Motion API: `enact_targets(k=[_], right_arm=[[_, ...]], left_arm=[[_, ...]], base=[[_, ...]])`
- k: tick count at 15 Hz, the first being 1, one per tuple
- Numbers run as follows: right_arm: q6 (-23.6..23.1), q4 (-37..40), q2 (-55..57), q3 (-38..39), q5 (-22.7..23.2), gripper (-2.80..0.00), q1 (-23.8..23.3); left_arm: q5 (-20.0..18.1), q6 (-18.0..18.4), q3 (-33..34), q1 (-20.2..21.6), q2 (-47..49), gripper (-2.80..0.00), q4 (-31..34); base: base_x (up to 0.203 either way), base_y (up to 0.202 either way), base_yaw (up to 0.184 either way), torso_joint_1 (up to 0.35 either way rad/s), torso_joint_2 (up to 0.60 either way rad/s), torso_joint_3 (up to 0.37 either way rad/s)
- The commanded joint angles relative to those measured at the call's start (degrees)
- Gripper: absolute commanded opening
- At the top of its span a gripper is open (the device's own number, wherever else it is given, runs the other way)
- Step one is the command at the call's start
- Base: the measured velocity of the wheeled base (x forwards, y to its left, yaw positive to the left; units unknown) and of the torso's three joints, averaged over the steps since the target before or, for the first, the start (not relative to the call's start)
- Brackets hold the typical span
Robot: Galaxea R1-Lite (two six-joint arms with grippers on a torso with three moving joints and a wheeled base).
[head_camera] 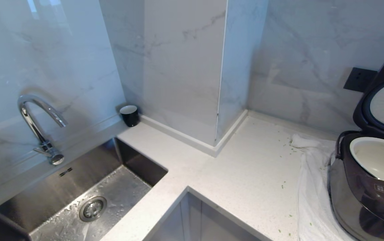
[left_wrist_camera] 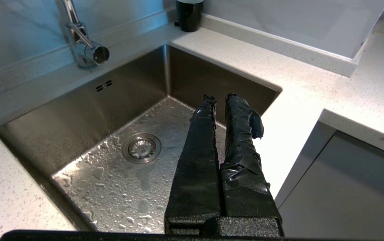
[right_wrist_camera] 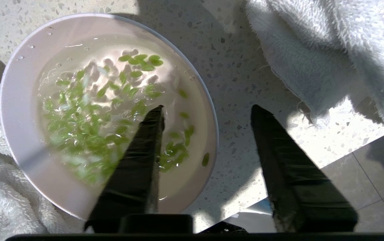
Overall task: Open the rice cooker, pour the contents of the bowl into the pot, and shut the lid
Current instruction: Place the bowl on the table
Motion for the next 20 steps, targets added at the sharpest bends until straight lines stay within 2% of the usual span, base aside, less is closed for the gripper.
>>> enact_targets(k=[1,3,9,13,16,17,20], right_arm=[[-0.18,1.33,-0.28,-1.03,0.26,0.0,-0.04],[-0.04,8.38,-2.22,-3.66,0.81,0.0,-0.08],[0.12,24.69,-16.65,-6.13,9.79,0.0,1.83],[-0.26,34.46,-26.1,-5.93,17.87,0.0,5.47],[-0.36,39.62,-34.6,-3.94,22.48,0.0,11.11],[-0.35,40.53,-37.21,-2.46,23.35,-2.8,13.47],[-0.27,41.45,-45.01,3.39,24.66,-2.8,21.45]], left_arm=[[0.01,-0.05,0.09,0.0,0.07,-2.8,-0.01],[0.01,0.04,0.09,0.0,0.07,-2.8,-0.01],[0.01,-0.05,0.09,0.0,0.07,-2.8,-0.01],[0.01,-0.01,0.09,0.0,0.07,-2.8,-0.01],[0.01,-0.05,0.09,0.0,0.07,-2.8,-0.01],[0.01,0.03,0.09,0.0,0.07,-2.8,-0.01],[0.01,-0.05,0.09,0.0,0.07,-2.8,-0.01]], base=[[0.0,0.0,0.0,0.0,0.0,0.0],[0.0,0.0,0.0,0.0,0.0,0.0],[0.0,0.0,0.0,0.0,0.0,0.0],[0.0,0.0,0.0,0.0,0.0,0.0],[0.0,0.0,0.0,0.0,0.0,0.0],[0.0,0.0,0.0,0.0,0.0,0.0],[0.0,0.0,0.0,0.0,0.0,0.0]])
